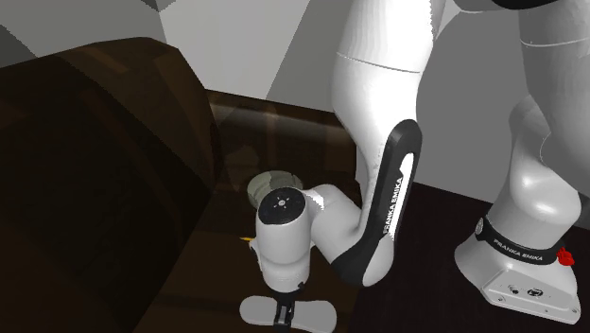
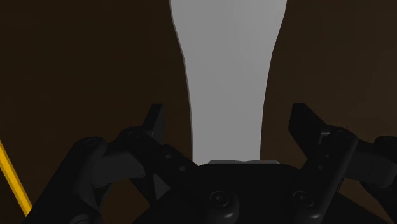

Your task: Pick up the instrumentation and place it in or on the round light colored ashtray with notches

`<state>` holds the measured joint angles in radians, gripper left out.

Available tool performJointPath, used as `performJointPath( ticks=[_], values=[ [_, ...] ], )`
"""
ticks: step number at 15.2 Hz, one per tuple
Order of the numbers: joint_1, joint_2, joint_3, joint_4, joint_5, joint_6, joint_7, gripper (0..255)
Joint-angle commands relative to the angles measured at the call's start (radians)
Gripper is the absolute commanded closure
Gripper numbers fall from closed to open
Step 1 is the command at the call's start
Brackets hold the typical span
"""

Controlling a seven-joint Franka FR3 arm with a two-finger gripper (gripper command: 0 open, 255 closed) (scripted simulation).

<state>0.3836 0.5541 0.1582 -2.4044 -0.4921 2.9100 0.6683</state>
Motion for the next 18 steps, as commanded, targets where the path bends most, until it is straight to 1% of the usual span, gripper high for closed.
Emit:
performJointPath(
  ticks=[1, 8, 9, 18],
  values=[
    [0.014, 0.026, -0.016, 0.013, -0.01, 0.015, 0.01, 0],
    [0.014, 0.026, -0.016, 0.012, -0.01, 0.015, 0.009, 0],
    [0.014, 0.026, -0.016, 0.012, -0.01, 0.015, 0.009, 255],
    [0.014, 0.026, -0.016, 0.013, -0.01, 0.015, 0.009, 255]
  ],
)
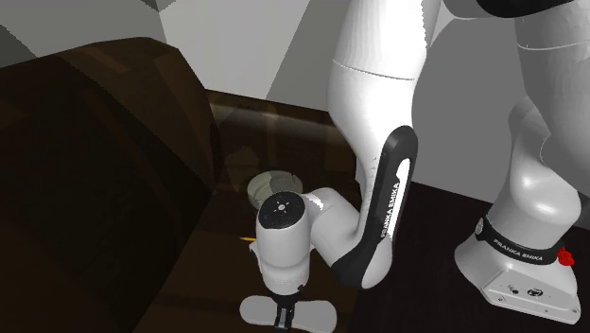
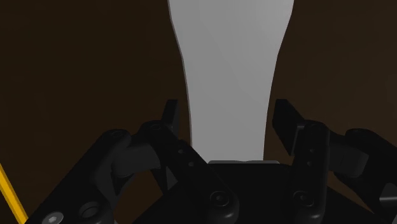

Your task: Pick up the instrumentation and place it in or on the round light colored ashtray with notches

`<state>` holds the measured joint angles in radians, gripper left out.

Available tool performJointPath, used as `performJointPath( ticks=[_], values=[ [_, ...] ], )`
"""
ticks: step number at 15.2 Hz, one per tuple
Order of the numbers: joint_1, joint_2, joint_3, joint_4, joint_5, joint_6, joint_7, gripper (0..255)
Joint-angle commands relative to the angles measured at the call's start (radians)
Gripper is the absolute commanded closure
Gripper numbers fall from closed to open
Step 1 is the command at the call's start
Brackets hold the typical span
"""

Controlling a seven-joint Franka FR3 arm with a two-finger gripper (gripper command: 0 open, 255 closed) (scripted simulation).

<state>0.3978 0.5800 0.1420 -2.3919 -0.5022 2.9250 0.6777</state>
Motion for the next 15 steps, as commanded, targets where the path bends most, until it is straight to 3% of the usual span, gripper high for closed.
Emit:
performJointPath(
  ticks=[1, 15],
  values=[
    [-0.009, -0.016, 0.01, -0.007, 0.006, -0.01, -0.006, 255],
    [-0.135, -0.23, 0.165, -0.082, 0.14, -0.155, -0.117, 255]
  ],
)
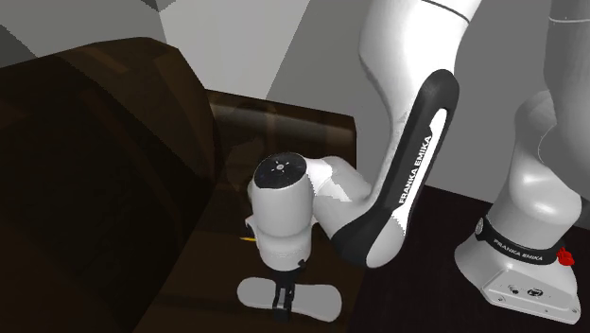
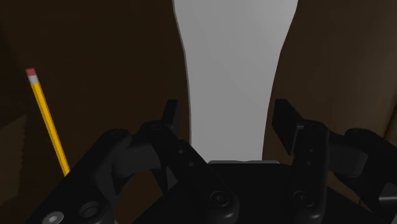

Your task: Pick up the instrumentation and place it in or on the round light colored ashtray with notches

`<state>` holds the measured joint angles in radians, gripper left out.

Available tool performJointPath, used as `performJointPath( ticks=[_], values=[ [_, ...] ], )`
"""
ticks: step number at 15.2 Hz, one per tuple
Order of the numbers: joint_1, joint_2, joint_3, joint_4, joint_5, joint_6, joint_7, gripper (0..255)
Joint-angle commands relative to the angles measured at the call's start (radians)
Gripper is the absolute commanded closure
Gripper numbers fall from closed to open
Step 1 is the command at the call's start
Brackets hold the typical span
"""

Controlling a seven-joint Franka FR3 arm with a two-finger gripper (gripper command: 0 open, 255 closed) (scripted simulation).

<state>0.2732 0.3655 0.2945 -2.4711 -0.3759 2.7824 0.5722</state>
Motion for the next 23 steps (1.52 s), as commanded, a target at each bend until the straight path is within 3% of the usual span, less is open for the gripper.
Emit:
performJointPath(
  ticks=[1, 5, 14, 23],
  values=[
    [-0.018, -0.031, 0.023, -0.007, 0.027, -0.024, -0.022, 255],
    [-0.047, -0.092, 0.064, -0.019, 0.083, -0.069, -0.064, 255],
    [-0.233, -0.076, 0.007, 0.02, 0.106, -0.079, -0.33, 255],
    [-0.394, -0.003, -0.045, 0.154, 0.124, -0.131, -0.569, 255]
  ],
)
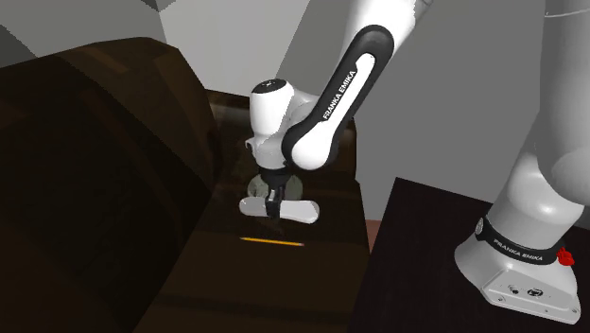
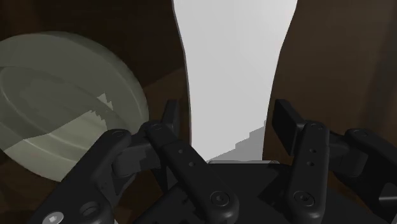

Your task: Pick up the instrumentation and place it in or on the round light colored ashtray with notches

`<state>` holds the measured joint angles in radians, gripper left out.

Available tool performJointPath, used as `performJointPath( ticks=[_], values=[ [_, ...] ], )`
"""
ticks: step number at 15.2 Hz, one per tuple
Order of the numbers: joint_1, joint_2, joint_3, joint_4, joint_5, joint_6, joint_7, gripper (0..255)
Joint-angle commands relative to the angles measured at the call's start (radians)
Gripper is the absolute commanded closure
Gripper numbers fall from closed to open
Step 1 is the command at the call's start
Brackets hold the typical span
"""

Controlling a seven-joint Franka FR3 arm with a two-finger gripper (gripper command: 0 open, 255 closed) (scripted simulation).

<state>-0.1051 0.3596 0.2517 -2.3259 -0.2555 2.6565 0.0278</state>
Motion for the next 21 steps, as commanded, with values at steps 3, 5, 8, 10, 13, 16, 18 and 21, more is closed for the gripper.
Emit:
performJointPath(
  ticks=[3, 5, 8, 10, 13, 16, 18, 21],
  values=[
    [-0.063, 0.038, -0.017, 0.074, 0.01, -0.032, -0.096, 255],
    [-0.092, 0.065, -0.026, 0.123, 0.014, -0.052, -0.142, 255],
    [-0.133, 0.11, -0.037, 0.204, 0.019, -0.086, -0.207, 255],
    [-0.159, 0.143, -0.044, 0.264, 0.023, -0.112, -0.249, 255],
    [-0.193, 0.197, -0.053, 0.363, 0.029, -0.155, -0.308, 255],
    [-0.197, 0.232, -0.061, 0.392, 0.024, -0.148, -0.316, 255],
    [-0.193, 0.254, -0.066, 0.396, 0.017, -0.131, -0.312, 255],
    [-0.187, 0.288, -0.075, 0.405, 0.008, -0.106, -0.305, 255]
  ],
)
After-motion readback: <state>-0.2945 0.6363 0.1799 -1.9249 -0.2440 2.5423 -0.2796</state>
